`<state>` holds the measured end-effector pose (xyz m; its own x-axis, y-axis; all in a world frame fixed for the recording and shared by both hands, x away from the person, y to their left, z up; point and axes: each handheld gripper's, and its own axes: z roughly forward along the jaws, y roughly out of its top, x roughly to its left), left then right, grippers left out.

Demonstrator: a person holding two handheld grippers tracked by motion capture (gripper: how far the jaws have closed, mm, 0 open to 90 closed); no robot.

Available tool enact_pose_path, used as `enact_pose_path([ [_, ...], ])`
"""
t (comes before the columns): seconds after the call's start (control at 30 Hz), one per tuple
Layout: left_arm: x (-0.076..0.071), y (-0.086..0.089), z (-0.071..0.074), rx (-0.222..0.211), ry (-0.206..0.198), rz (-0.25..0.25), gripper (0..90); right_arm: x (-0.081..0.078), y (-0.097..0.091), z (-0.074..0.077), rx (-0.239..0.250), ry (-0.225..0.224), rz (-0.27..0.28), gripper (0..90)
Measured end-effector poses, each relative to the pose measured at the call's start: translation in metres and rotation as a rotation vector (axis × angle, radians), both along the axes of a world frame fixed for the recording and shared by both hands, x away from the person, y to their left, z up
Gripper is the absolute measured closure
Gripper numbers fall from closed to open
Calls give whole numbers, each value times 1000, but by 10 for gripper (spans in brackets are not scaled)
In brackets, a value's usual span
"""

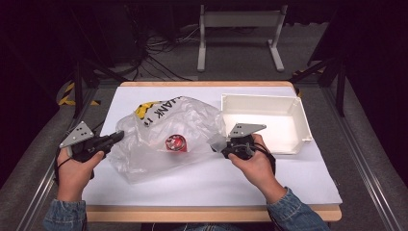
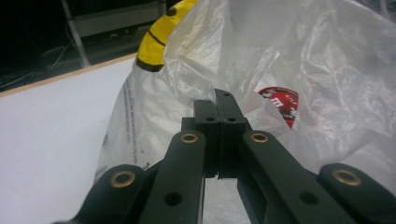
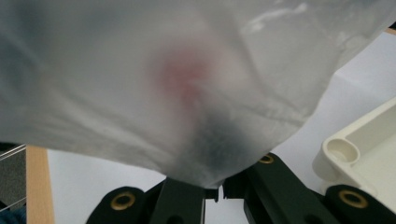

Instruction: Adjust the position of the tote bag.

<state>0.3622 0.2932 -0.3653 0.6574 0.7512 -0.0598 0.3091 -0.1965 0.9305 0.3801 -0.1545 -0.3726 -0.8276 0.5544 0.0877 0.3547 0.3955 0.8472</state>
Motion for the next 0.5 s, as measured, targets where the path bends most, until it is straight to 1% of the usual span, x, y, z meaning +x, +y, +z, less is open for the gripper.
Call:
enact_pose_path([
  [0.1,3,4,-4,-12,4,30,895,8,3,-2,14,17,-13,848],
  [0.2,7,8,-12,-17,24,51,894,13,6,-6,15,23,-17,828],
  [0.23,9,8,-14,-19,31,52,894,14,7,-7,16,29,-20,795],
  [0.27,9,9,-15,-16,35,50,894,14,8,-8,18,28,-25,715],
  [0.3,10,9,-16,-17,37,45,894,14,8,-8,21,23,-30,673],
  [0.37,9,7,-15,-21,34,37,893,11,8,-5,27,10,-18,536],
  [0.4,9,7,-15,-21,34,37,893,9,7,-2,23,-7,-17,411],
  [0.43,9,6,-14,-20,32,30,893,7,7,0,16,-24,-21,346],
  [0.47,9,5,-14,-17,23,24,893,5,6,2,15,-38,-22,302],
  [0.5,9,5,-14,-17,23,24,893,5,6,2,15,-38,-22,302],
])
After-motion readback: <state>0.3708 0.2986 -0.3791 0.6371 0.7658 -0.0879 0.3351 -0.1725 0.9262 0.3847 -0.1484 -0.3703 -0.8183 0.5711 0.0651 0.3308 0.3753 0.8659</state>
